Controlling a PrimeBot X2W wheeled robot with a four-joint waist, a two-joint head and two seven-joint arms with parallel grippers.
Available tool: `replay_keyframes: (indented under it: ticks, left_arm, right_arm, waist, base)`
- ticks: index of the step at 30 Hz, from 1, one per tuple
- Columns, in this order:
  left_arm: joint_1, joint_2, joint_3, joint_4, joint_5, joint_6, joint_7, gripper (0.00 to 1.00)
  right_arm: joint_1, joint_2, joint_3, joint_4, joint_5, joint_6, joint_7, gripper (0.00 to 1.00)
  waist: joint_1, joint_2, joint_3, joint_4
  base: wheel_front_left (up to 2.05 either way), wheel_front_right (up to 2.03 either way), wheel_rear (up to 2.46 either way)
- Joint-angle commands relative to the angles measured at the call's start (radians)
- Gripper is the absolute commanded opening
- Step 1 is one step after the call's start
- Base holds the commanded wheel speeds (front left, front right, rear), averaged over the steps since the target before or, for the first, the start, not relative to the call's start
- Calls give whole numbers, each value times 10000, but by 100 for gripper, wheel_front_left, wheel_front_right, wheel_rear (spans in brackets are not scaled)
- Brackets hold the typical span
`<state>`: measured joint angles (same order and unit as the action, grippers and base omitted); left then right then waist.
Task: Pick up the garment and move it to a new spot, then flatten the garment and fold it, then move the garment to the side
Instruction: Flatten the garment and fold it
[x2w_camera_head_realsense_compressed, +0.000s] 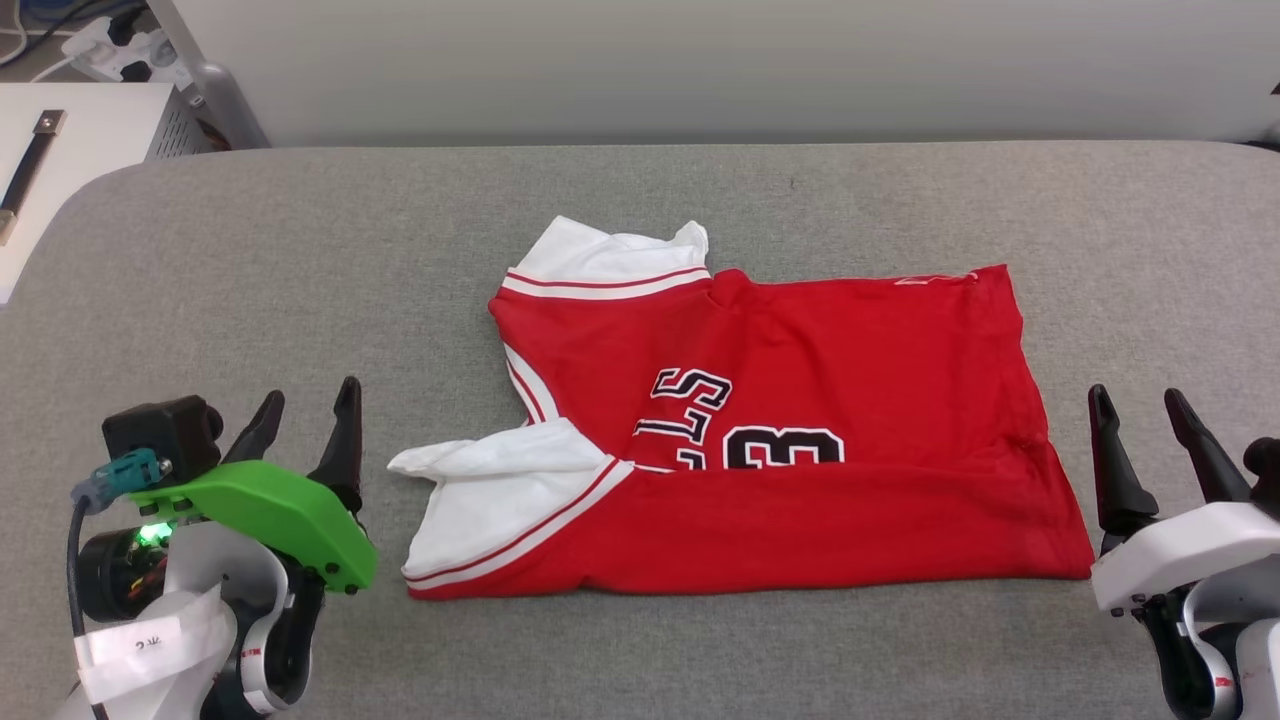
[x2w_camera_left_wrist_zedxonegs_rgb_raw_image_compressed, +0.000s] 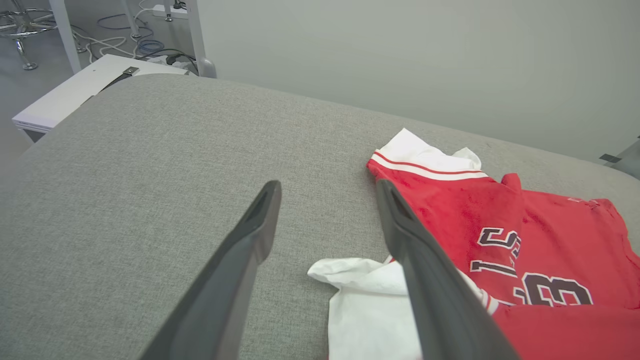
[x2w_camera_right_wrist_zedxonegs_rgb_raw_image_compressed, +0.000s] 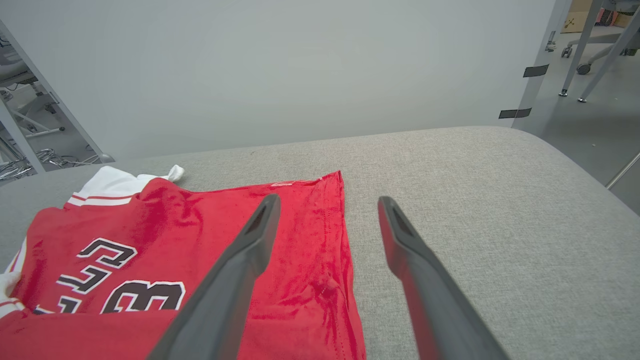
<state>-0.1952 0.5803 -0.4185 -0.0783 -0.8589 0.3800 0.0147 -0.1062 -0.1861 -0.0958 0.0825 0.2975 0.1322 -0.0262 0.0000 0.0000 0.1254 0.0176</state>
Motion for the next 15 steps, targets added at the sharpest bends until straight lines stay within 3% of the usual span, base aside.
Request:
replay_keyframes:
  ticks: [1, 8, 15]
  left_arm:
    - [82, 215, -58, -228, -9, 41, 318, 100]
    - [-60, 1071, -666, -815, -775, -250, 2835, 100]
    - [-211, 1131, -1146, -167, -1619, -671, 4403, 100]
  right_arm:
    - [213, 137, -95, -258, -113, -15, 93, 100]
    - [762, 509, -373, -1196, -339, -15, 515, 100]
    - [797, 662, -403, -1519, -398, -15, 727, 100]
  waist:
    - [0, 0, -64, -60]
    - [0, 0, -2, -268]
    - [0, 0, 235, -560]
  base:
    - [0, 0, 0]
    - [0, 0, 0]
    - [0, 0, 0]
